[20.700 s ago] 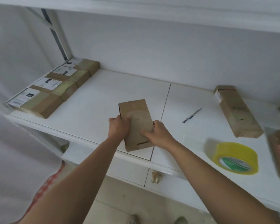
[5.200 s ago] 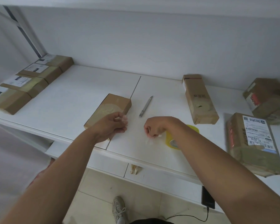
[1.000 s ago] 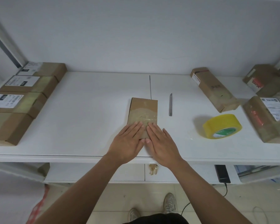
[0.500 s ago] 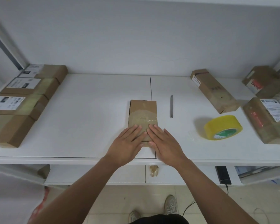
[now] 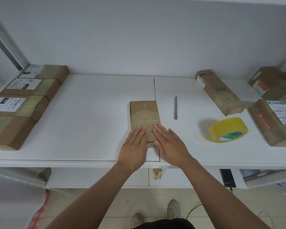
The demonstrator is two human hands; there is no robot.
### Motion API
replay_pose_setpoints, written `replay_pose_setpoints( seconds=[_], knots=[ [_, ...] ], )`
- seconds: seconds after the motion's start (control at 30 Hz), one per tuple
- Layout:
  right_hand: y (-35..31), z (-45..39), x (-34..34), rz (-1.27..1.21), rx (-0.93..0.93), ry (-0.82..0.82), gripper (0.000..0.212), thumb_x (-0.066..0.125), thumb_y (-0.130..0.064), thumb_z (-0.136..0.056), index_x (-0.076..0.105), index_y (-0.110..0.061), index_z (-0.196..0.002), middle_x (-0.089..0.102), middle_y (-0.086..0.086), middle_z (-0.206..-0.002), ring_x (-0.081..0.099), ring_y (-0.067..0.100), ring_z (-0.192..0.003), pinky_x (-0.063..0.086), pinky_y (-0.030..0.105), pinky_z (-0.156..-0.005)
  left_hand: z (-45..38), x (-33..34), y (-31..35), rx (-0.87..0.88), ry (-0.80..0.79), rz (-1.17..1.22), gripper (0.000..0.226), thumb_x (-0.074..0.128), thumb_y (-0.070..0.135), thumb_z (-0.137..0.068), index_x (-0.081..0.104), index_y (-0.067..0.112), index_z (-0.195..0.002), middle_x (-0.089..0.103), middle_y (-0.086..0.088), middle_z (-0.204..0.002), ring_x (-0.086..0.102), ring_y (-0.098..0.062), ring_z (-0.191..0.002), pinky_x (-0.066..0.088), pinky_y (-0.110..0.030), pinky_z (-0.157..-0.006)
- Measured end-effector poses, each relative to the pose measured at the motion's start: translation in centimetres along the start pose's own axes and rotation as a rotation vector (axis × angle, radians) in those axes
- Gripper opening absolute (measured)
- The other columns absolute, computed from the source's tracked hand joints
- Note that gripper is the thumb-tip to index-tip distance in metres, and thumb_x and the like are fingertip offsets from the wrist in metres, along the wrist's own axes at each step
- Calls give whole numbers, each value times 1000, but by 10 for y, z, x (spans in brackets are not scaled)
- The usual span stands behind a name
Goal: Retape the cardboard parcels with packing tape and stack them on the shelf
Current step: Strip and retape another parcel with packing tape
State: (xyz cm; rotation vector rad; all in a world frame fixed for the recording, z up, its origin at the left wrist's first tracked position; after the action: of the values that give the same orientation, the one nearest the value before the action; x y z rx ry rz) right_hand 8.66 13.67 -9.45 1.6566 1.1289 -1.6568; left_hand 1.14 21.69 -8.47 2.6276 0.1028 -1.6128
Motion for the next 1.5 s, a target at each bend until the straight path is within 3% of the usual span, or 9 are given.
replay_pose_setpoints(
  seconds=[0.17,0.33,0.6,0.8,0.93,1.07,1.17,1.3,1.5],
  knots=[
    [-2,0,3,-52,-20,0,73,-6,-52,-100,23,-18,-157,16,-5,-165,2,6,-151,16,33,-123,-1,-1,1,-42,-52,12,52,42,32,-99,53,2,-140,49,-13,-149,44,-30,-139,27,-42,-115],
    [-3,-1,-3,-69,-66,75,66,5,-47,-106,42,-14,-150,37,1,-158,28,18,-149,39,36,-113,-3,-1,1,-62,-53,25,53,39,37,-101,54,4,-140,53,-12,-146,47,-27,-138,27,-41,-117],
    [6,1,-14,-59,-81,216,71,15,-54,-105,66,-9,-127,62,3,-136,56,19,-129,53,37,-98,-1,2,2,-98,-44,0,51,41,33,-100,61,-1,-132,57,-15,-140,51,-29,-134,30,-43,-115],
    [3,3,-21,-68,-73,224,66,24,-54,-103,69,-10,-121,66,2,-129,61,16,-123,57,31,-86,-2,10,11,-272,-277,-39,73,50,10,-94,16,15,-159,11,-5,-166,7,-25,-154,-3,-47,-121],
    [7,5,-26,-69,8,225,76,15,-61,-101,71,-10,-110,69,1,-119,69,15,-103,58,28,-77,1,-5,15,-303,-76,-35,69,68,-15,-72,54,-1,-139,53,-18,-144,48,-32,-136,26,-48,-118],
    [3,11,-27,-96,10,170,53,42,-55,-95,68,-9,-101,67,2,-109,69,18,-82,56,30,-65,7,-13,16,-349,54,37,42,69,-6,-82,64,-6,-125,62,-24,-130,59,-39,-123,39,-49,-110],
    [5,8,-34,-107,-22,108,43,54,-47,-96,69,-7,-96,68,3,-108,68,22,-80,52,31,-62,5,-6,12,-441,-62,65,43,74,2,-85,62,-4,-126,58,-23,-137,52,-36,-132,39,-47,-112],
    [29,16,-62,-109,-67,180,46,39,-42,-99,68,-8,-87,69,1,-99,67,23,-75,48,28,-57,-9,-8,21,-467,-260,52,69,60,27,-91,33,9,-152,24,-8,-163,28,-27,-145,31,-43,-118],
    [86,31,-92,-106,19,147,31,48,-27,-97,69,-4,-95,69,9,-107,65,30,-99,54,39,-77,-15,8,46,-583,-545,-74,86,47,48,-93,5,10,-158,0,-6,-167,-3,-42,-150,2,-50,-123]
  ],
)
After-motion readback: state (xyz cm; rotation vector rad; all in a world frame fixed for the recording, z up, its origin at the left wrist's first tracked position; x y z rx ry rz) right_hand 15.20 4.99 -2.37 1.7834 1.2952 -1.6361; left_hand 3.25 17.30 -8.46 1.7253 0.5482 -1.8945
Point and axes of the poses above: each hand's wrist, its own z-axis away from the middle knuckle, its own x-axis out of the palm, y = z × x, the point moved 10 cm from there along -z, towards the middle knuckle
